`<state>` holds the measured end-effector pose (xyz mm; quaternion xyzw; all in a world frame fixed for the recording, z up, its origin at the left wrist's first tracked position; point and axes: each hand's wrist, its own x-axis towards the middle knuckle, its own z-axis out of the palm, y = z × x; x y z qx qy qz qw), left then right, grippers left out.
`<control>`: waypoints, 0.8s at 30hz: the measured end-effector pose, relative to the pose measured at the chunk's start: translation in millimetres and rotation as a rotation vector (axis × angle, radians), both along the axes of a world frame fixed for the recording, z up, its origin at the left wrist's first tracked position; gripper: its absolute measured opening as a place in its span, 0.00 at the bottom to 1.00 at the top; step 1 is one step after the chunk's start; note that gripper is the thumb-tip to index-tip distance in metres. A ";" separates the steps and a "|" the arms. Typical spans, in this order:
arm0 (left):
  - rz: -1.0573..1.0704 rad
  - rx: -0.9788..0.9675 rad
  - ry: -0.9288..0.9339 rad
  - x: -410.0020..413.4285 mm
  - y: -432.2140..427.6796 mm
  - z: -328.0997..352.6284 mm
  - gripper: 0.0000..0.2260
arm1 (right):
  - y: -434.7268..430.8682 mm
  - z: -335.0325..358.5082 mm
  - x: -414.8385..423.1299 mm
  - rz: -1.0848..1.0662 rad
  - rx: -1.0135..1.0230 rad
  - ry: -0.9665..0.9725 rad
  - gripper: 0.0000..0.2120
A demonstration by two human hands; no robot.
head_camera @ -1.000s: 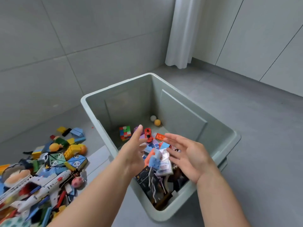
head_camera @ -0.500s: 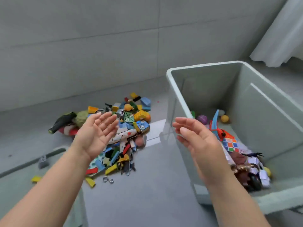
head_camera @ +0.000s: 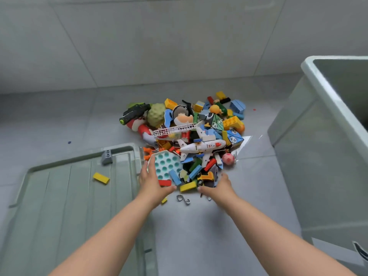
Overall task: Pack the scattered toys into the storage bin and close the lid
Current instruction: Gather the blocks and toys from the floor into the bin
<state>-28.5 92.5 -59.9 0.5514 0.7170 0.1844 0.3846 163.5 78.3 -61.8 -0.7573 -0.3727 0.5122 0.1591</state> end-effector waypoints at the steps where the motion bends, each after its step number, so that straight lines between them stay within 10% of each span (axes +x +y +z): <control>1: -0.003 0.001 0.014 -0.4 6.5 -3.5 0.53 | 5.4 -6.0 -5.3 -0.040 -0.003 -0.001 0.49; 12: 0.063 -0.067 0.142 12.9 28.1 -33.5 0.56 | 25.1 -27.2 -40.9 -0.228 0.046 -0.047 0.57; 24: 0.242 0.097 -0.380 16.9 7.2 -27.6 0.42 | 17.6 -34.4 -34.4 -0.225 0.251 -0.050 0.41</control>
